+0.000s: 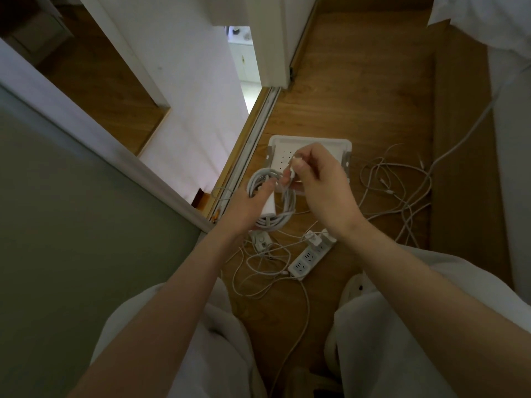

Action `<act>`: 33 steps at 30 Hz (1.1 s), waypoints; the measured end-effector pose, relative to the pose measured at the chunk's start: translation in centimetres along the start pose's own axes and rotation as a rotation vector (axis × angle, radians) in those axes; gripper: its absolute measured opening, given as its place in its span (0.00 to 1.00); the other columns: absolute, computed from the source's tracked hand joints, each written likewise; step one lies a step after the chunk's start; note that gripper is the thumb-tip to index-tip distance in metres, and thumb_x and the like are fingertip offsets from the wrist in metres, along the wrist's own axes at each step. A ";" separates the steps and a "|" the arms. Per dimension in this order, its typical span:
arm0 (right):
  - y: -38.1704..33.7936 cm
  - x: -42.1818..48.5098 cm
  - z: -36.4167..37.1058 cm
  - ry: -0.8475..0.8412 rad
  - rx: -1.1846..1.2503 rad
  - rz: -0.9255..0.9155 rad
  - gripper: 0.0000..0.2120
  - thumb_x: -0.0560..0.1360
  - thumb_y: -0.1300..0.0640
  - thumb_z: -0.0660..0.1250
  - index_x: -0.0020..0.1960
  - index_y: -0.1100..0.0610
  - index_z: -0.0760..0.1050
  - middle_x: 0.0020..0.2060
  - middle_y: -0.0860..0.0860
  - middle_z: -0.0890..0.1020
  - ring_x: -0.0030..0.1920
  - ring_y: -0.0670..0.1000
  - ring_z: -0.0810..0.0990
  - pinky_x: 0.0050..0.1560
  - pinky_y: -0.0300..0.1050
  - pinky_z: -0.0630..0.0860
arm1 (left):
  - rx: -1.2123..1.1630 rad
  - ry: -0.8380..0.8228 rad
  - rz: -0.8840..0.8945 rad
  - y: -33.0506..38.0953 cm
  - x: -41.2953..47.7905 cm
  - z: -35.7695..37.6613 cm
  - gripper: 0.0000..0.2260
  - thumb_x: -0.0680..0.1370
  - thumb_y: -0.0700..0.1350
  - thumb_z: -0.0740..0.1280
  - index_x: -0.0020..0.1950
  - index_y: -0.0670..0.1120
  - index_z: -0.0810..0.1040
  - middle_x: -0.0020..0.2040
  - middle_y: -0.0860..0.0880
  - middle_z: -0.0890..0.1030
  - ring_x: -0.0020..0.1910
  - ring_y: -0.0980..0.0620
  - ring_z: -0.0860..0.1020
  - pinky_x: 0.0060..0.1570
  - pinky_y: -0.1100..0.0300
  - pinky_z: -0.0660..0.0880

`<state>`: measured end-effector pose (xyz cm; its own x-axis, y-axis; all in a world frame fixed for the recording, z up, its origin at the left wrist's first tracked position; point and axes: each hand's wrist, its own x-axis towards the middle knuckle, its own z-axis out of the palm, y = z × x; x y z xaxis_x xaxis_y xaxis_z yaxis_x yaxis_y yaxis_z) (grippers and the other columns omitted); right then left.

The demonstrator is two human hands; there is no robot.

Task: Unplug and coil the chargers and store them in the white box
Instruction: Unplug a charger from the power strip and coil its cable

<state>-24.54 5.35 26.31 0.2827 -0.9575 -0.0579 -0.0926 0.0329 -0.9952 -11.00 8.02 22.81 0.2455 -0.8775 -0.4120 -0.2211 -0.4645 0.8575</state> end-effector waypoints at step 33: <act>4.1 5.5 2.8 -0.108 0.024 0.307 0.26 0.77 0.43 0.60 0.60 0.65 0.70 0.51 0.57 0.80 0.47 0.52 0.80 0.40 0.37 0.77 | 0.058 0.199 0.207 1.8 4.3 0.2 0.08 0.81 0.53 0.55 0.56 0.50 0.66 0.42 0.57 0.72 0.39 0.61 0.73 0.31 0.74 0.70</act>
<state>-20.72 1.01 21.68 0.3451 -0.8656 -0.3629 -0.1671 0.3238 -0.9313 -10.55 3.41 22.49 0.3689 -0.9162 -0.1564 -0.3382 -0.2890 0.8956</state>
